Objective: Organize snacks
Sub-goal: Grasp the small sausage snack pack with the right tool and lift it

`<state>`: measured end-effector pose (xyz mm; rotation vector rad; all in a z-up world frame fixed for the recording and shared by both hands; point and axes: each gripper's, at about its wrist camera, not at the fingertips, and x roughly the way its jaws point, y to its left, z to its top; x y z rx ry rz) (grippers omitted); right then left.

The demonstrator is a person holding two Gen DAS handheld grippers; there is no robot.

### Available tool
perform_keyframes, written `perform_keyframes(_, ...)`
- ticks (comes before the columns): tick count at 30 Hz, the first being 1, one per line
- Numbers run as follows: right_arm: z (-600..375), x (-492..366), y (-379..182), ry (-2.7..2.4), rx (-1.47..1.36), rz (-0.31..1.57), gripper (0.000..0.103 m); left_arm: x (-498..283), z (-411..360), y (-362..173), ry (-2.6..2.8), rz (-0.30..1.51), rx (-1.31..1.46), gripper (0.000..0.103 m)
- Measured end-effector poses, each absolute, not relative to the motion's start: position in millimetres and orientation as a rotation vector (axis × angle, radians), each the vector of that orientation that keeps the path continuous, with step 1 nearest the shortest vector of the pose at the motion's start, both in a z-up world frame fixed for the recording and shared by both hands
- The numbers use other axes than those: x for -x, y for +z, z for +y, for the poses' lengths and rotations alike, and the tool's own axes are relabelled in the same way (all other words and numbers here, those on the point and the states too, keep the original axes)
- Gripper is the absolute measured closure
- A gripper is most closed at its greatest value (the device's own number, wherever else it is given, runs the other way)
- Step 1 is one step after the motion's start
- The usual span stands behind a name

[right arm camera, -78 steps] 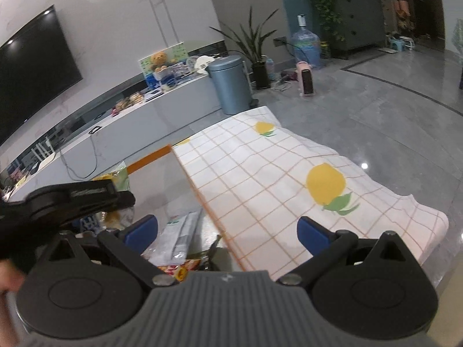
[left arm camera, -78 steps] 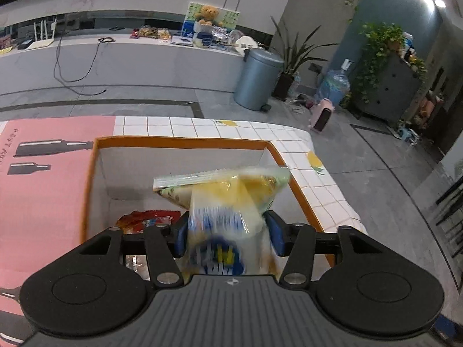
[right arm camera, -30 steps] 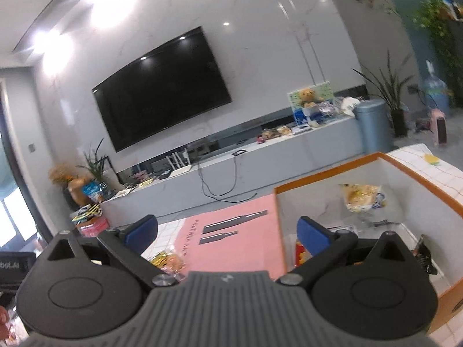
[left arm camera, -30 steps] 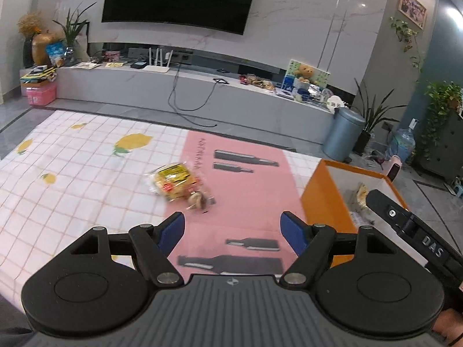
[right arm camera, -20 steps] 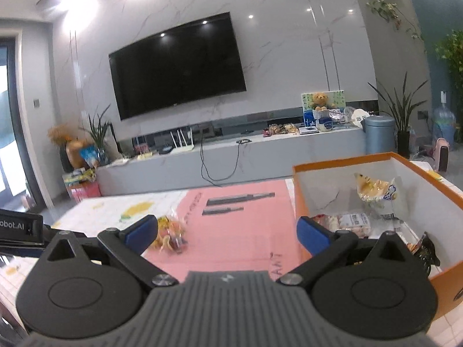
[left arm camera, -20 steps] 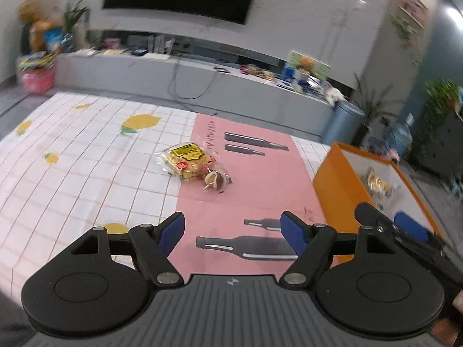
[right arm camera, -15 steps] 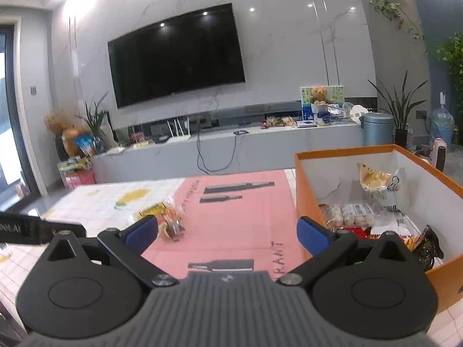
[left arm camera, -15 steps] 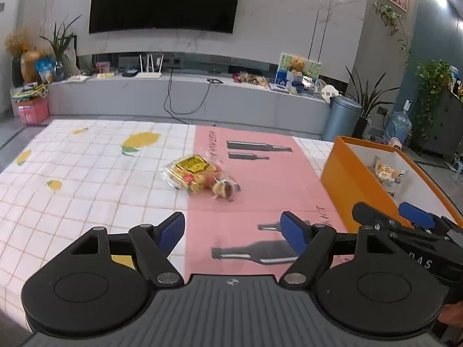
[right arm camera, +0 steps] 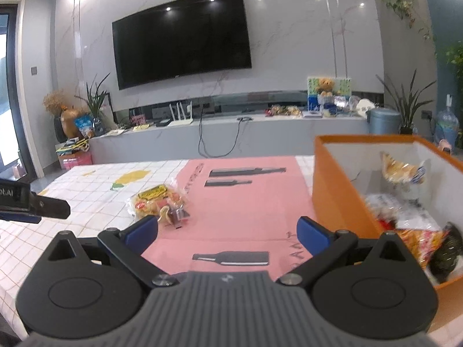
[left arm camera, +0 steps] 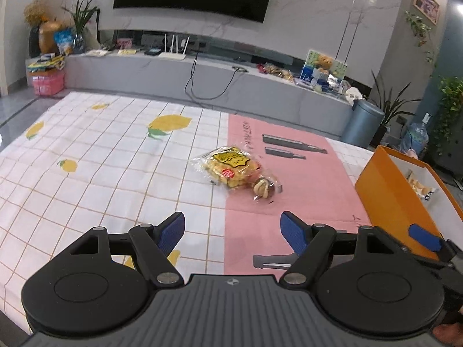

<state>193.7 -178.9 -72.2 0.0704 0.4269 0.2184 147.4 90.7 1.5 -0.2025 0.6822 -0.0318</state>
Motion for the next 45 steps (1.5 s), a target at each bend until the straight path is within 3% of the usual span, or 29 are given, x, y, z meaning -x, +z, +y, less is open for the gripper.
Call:
perform_keyframes(15,-130.9,-261.4,-115.4,0.321,-0.067,0.463,0.003,-207.9,97.3,-32.7,0.057,0.756,0.208,0.015)
perform_keyframes(25,-113.6,-296.4,-134.0,0.350,-0.113,0.548,0.003,-237.9,121.0,-69.6,0.087,0.687,0.380,0.015)
perform_keyframes(34,-94.1,-340.2,-142.8,0.243,-0.102,0.640,0.004,-253.7,90.6,-90.4,0.224,0.731,0.109,0.018)
perform_keyframes(45,-78.1,-365.6,-142.4,0.222,-0.021,0.651,0.007,-246.3,95.7,-96.6,0.270,0.661,0.090,0.012)
